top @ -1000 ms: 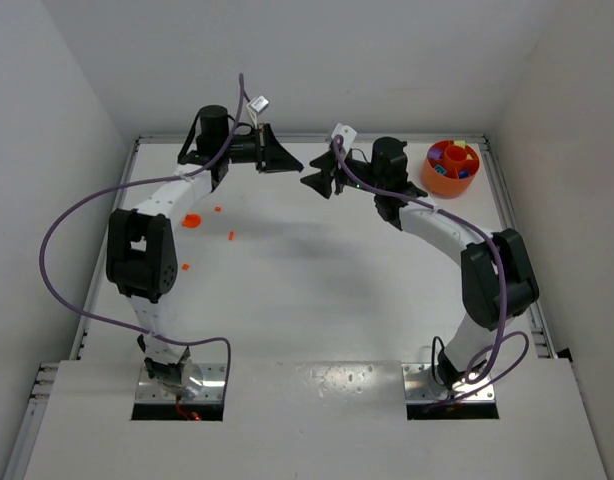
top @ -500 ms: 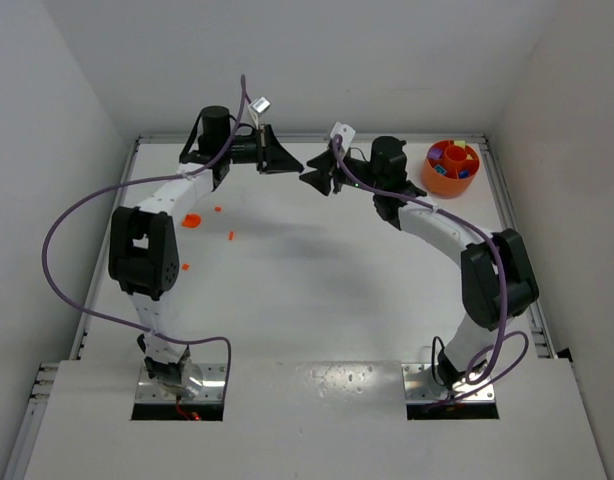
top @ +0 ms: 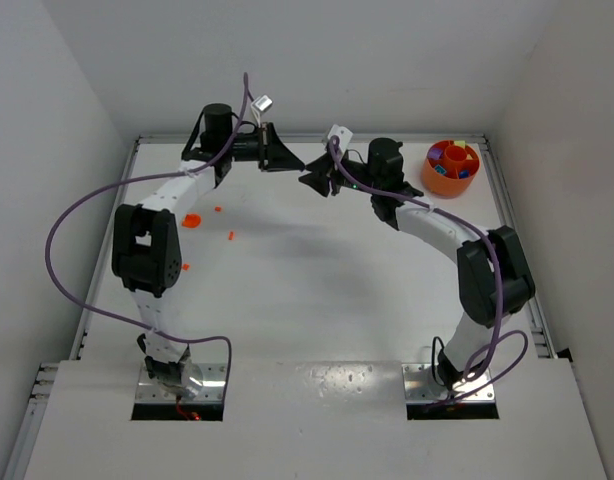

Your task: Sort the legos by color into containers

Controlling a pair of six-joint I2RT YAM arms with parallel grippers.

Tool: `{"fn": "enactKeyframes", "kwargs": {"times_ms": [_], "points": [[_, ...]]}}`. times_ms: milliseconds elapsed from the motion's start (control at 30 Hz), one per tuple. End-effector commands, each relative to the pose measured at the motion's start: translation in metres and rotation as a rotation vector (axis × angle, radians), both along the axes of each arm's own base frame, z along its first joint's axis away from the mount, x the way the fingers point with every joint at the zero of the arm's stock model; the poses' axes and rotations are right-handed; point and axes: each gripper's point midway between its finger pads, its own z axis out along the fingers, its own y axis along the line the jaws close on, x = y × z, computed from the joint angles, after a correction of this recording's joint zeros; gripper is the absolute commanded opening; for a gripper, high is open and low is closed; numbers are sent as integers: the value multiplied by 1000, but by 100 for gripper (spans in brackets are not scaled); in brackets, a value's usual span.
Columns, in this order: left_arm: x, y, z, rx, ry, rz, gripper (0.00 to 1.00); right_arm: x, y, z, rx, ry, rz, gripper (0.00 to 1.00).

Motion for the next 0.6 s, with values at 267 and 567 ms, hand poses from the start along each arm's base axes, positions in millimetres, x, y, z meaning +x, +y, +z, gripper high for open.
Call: {"fn": "enactKeyframes", "kwargs": {"times_ms": [267,567], "points": [[-1,-11,6,3,-39,-47,0,4,8,36,58,-95,16,39],[-1,-10,-5,23,3,-41,0,4,8,38,62,-103,16,30]]}}
